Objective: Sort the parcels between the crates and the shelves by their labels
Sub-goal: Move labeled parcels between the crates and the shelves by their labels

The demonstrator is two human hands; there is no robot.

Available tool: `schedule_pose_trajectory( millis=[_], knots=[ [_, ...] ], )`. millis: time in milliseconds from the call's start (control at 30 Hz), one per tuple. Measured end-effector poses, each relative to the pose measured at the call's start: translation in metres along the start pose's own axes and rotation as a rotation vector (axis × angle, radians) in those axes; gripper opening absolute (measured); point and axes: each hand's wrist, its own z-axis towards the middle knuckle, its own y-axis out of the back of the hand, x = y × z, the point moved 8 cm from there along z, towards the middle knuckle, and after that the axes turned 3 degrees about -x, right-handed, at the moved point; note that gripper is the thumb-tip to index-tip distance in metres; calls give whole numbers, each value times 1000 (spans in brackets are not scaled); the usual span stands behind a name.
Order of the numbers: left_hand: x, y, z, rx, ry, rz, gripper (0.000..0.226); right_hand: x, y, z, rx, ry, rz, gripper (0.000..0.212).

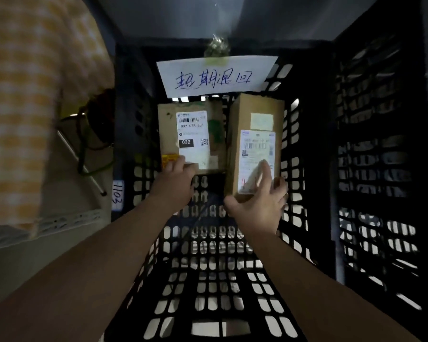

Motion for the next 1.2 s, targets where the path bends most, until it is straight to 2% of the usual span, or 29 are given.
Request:
schedule_pose_trajectory(
  millis=[200,333,533,633,767,833,933,1033,1200],
  knots=[
    [-3,0,-2,55,3,41,63,16,12,16,-94,44,-65,108],
    [-3,0,-1,56,0,44,61,1,7,21,-19,83,-100,107],
    [-5,-2,-4,17,32,31,62,0,-18,39,88,114,-73,92],
    [-5,-3,-6,11,49,10,62,-2,-42,52,181,47,-6,88],
    [0,-1,-3,11,64,-2,57,-23,-71,63,304,-182,184,93],
    [0,1,-2,13,57,18,57,-22,-70,66,334,-118,62,94],
    [-3,2,-3,23,58,63,59,-7,-61,67,365,86,-246,88],
    [-9,6,-4,58,70,69,58,6,-54,68,389,153,-355,78],
    [-19,27,-10,105,60,48,54,32,-29,60,404,274,-531,75]
  ],
)
